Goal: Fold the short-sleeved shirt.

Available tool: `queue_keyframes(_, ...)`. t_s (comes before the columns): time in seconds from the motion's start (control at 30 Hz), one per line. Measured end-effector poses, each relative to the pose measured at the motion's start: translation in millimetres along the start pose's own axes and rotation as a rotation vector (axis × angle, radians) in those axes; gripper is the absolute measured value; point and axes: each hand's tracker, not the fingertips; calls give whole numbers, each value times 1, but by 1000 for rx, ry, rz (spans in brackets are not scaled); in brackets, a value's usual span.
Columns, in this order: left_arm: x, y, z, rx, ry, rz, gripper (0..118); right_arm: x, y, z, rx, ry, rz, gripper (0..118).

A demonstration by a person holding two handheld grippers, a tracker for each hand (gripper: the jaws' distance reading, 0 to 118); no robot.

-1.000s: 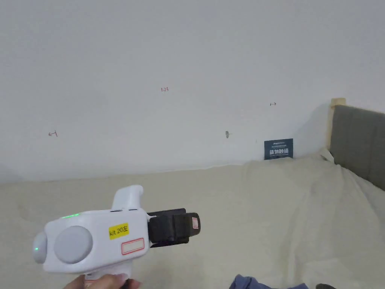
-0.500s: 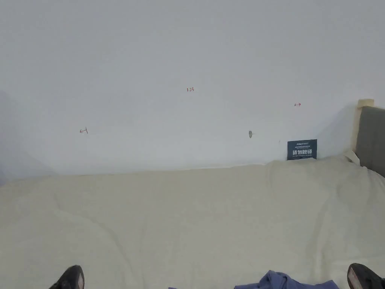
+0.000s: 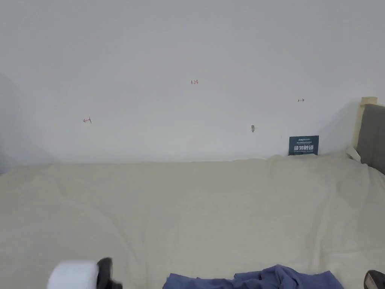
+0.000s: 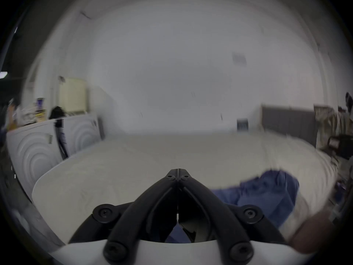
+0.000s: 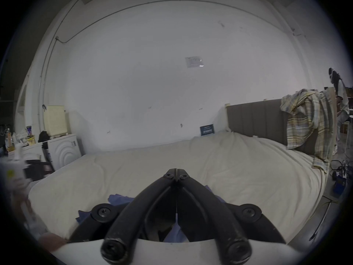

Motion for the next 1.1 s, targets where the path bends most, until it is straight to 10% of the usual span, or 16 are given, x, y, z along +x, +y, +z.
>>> queue_keyframes(0.13, -20, 10, -100, -723, -250, 125, 0, -5, 5, -8, -46, 40, 35, 0)
queue_keyframes(0.23, -37, -26, -143, -833, -319, 159, 3, -9, 2, -9, -70, 73, 39, 0)
queue_keyframes(0.27, -38, -32, -150, -840, -269, 148, 21, -11, 0, -9, -78, 79, 40, 0)
queue_keyframes(0.33, -30, -42, -149, -825, -182, 77, 107, -12, -5, -11, -108, 93, 44, 0)
queue_keyframes(0.37, -28, -49, -154, -843, -194, 52, 118, -12, -8, -12, -124, 100, 48, 0)
queue_keyframes(0.6, -13, -100, -178, -994, -327, 189, 109, -8, -16, -22, -188, 86, 90, 0)
queue_keyframes(0.67, -7, -94, -165, -857, -237, 18, 76, -3, -17, -26, -188, 70, 82, 0)
queue_keyframes(0.73, -7, -88, -153, -761, -172, -65, 3, 2, -14, -30, -182, 44, 70, 0)
queue_keyframes(0.83, -12, -91, -139, -792, -355, 218, 3, 12, 0, -45, -180, 29, 73, 0)
queue_keyframes(0.97, -7, -93, -126, -708, -317, 125, 3, 31, 37, -106, -320, 38, 127, 0)
queue_keyframes(1.0, -6, -96, -124, -688, -309, 112, 3, 37, 45, -130, -399, 48, 122, 8)
queue_keyframes(1.1, 1, -91, -112, -669, -329, 114, 3, 54, 47, -213, -743, 64, 96, 106)
